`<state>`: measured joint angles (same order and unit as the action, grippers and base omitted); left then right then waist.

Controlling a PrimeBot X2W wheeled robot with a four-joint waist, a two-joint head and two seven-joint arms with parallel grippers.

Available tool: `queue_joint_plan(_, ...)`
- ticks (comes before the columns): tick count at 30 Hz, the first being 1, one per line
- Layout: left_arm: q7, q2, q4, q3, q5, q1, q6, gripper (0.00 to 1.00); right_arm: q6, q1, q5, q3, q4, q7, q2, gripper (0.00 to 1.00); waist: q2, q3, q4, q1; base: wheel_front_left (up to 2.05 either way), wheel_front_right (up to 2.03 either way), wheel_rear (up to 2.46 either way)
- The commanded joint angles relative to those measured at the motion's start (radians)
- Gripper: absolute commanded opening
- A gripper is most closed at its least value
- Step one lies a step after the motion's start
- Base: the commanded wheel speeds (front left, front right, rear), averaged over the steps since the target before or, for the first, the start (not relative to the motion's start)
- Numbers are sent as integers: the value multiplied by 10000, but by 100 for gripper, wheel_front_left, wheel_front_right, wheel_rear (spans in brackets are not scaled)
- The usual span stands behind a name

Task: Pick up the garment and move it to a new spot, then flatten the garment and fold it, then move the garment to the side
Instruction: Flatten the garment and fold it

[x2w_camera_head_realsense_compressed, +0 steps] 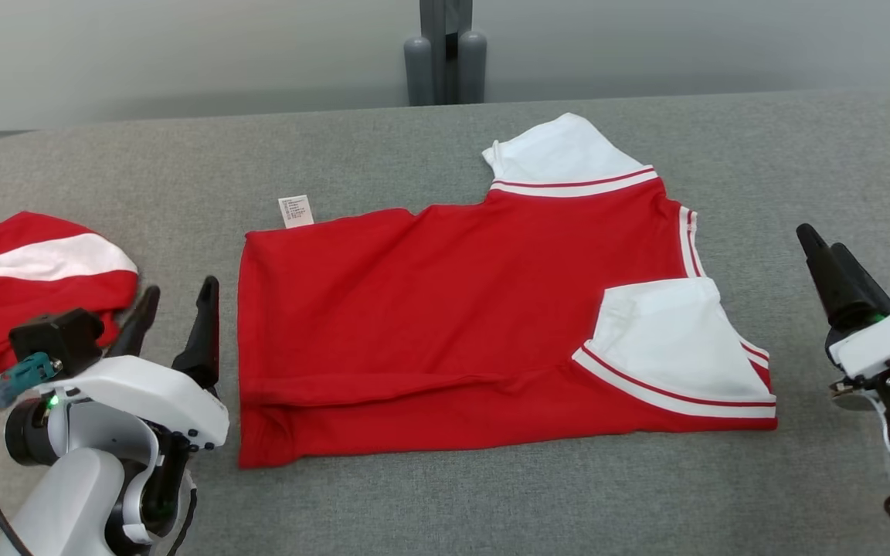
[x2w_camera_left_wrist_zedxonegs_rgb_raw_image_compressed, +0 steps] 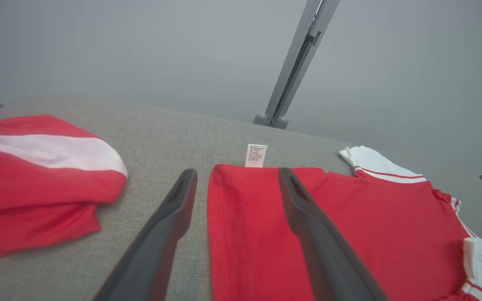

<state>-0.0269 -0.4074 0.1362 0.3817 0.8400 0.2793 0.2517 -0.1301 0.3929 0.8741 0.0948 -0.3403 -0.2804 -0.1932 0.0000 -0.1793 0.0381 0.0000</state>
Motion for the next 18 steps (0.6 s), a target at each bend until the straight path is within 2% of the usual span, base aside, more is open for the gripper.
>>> queue_joint_plan(1,562,11,-9,-25,-336,204,40,100,-11,-334,-219,-189,327,538,-60,100,0,110,-110,0,0,0,0)
queue_joint_plan(8,2611,529,309,-158,-1089,-358,-11,100,-11,-1433,-1413,-1198,924,2725,-97,100,0,363,-398,0,0,0,0)
queue_joint_plan(13,2914,1175,356,-602,-1803,-971,-4,100,-11,-1992,-2164,-1514,636,4007,69,100,0,560,-543,0,0,0,0)
queue_joint_plan(18,2907,2036,247,-1317,-2904,-1935,-180,100,-11,-2294,-2483,-1597,71,4651,275,100,0,708,-618,0,0,0,0)
